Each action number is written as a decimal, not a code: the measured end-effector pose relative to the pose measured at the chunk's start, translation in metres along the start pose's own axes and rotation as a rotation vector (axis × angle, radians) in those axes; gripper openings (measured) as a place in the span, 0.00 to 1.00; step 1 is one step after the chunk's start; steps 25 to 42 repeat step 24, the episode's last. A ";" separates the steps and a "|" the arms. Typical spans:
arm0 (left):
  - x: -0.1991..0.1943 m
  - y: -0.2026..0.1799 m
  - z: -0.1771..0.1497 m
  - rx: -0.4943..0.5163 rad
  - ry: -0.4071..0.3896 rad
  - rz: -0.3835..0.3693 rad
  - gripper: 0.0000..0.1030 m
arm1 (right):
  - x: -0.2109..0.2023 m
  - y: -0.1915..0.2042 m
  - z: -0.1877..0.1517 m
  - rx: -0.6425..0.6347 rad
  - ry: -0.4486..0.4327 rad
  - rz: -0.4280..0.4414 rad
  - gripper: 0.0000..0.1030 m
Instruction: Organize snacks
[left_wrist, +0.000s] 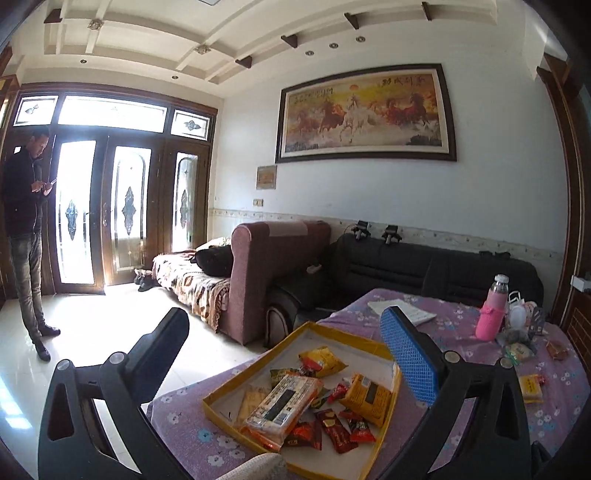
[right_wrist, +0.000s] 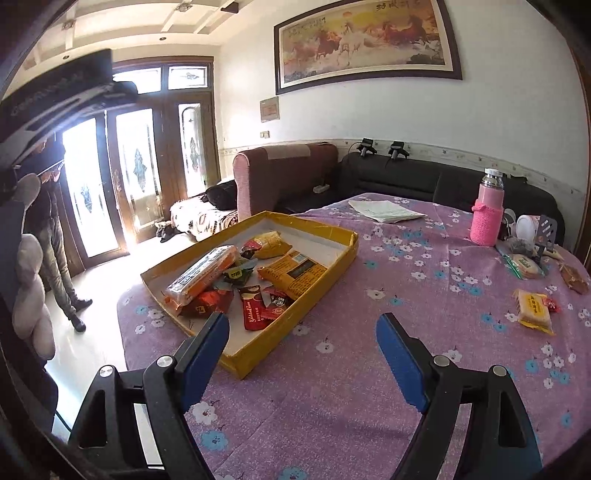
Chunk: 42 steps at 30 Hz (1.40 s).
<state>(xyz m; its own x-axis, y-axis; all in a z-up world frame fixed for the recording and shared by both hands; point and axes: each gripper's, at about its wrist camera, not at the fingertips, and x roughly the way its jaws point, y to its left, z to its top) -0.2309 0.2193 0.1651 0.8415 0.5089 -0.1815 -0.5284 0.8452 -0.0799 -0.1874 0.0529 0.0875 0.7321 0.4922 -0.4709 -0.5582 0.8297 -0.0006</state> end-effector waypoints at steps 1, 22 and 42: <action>0.004 0.000 -0.004 -0.002 0.025 -0.009 1.00 | 0.000 0.003 -0.001 -0.010 0.002 0.001 0.81; 0.063 -0.008 -0.048 0.036 0.371 -0.147 1.00 | 0.031 0.033 -0.012 -0.090 0.094 0.031 0.81; 0.063 -0.013 -0.048 0.049 0.385 -0.150 1.00 | 0.031 0.029 -0.011 -0.074 0.094 0.007 0.81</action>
